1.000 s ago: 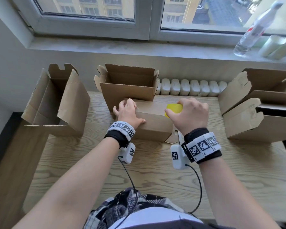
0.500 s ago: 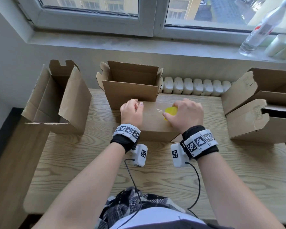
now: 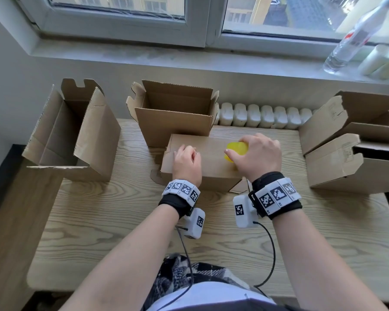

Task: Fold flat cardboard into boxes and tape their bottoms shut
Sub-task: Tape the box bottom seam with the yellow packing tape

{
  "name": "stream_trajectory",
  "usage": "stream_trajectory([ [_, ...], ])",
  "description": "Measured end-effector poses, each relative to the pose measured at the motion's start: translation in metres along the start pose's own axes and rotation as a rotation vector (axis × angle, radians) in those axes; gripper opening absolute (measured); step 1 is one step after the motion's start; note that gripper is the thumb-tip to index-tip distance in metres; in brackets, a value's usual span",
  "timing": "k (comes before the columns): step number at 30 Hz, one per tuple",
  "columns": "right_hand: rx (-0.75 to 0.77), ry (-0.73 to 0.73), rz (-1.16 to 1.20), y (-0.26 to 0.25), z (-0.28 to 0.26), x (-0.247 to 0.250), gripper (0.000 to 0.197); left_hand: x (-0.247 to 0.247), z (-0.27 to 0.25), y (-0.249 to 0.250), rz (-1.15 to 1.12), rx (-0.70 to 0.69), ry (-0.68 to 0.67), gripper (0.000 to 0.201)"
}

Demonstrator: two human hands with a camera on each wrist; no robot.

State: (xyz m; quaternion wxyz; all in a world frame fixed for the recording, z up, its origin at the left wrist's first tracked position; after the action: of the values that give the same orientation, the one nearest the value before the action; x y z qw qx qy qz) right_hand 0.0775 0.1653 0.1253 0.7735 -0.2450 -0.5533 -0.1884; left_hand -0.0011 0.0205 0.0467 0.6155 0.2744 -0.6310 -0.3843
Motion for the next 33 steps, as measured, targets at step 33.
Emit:
stream_trajectory([
  [33,-0.285,-0.145,-0.03,0.031,-0.006,-0.041,0.059,-0.015,0.01,0.017,0.521,0.032,-0.082,0.02],
])
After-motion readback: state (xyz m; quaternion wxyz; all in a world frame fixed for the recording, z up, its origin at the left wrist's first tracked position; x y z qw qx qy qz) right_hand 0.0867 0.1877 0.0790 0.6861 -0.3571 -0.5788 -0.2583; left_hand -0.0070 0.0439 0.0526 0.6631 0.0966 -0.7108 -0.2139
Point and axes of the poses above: each hand's wrist, its own z-axis towards the middle knuckle, its own x-axis out of the back of the hand, y = z × x, the point moved 1 cm from there along z, towards the middle knuckle, and after that the axes turned 11 degrees about y, right-handed, at the moved point
